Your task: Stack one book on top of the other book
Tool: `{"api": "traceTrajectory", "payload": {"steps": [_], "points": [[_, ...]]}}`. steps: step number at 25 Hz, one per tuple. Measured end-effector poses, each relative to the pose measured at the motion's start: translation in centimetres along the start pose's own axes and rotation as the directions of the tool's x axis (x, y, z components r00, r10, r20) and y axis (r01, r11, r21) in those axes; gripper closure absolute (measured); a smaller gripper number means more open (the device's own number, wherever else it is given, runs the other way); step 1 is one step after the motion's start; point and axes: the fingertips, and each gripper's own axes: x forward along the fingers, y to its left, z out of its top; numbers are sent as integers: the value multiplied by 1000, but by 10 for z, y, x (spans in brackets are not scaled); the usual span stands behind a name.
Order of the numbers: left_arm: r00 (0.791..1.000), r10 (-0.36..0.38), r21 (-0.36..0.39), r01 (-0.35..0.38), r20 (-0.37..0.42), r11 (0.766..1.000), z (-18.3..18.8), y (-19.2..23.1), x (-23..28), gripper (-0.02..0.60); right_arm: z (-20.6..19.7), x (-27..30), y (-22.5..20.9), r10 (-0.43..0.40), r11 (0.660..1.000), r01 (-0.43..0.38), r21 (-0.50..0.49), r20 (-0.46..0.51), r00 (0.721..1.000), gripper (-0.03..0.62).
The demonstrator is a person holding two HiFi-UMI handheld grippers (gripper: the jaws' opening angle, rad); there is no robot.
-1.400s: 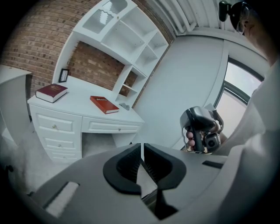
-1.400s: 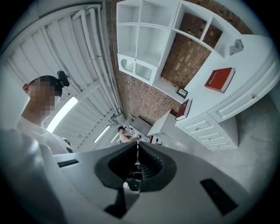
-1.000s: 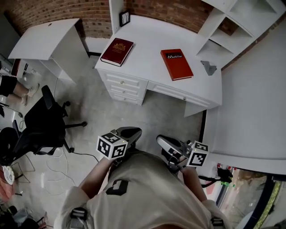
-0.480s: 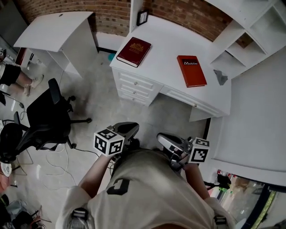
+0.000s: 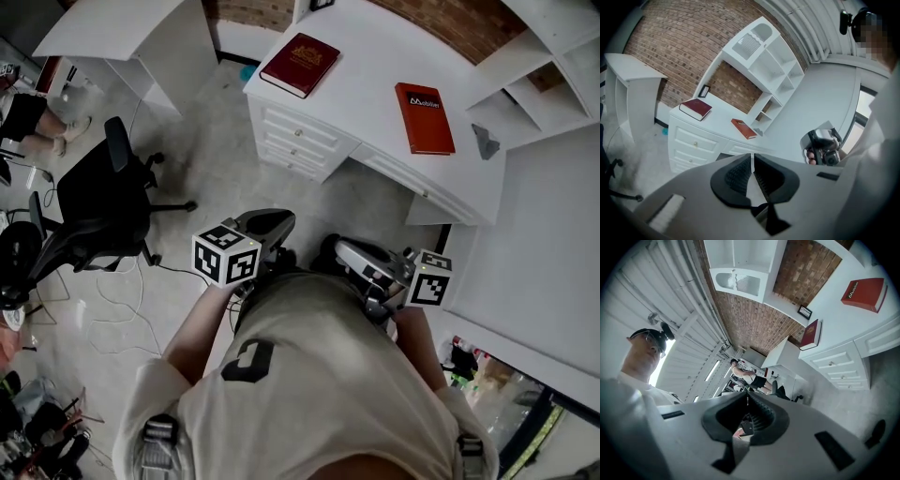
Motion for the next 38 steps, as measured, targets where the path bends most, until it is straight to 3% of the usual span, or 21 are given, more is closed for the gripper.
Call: {"api": "traceTrajectory", "payload": {"steps": [4, 7, 12, 26, 38], "points": [[999, 42, -33, -43, -23, 999, -8, 10, 7, 561, 8, -3, 0, 25, 999, -26, -44, -21, 999, 586], [997, 72, -6, -72, -30, 997, 2, 15, 14, 561, 19, -7, -1, 26, 994, -31, -104, -43, 999, 586], [994, 107, -3, -107, -31, 994, 15, 23, 24, 561, 32, -19, -15, 33, 996, -34, -83, -20, 999, 586], [993, 66, 62, -60, -99, 996, 36, -19, 111, 561, 85, -71, -59, 51, 998, -49, -38, 69, 996, 586], [984, 144, 74, -137, -105, 988, 56, -36, 165, 561, 123, -113, -95, 125, 992, -125, 2, 55, 991, 586]]}}
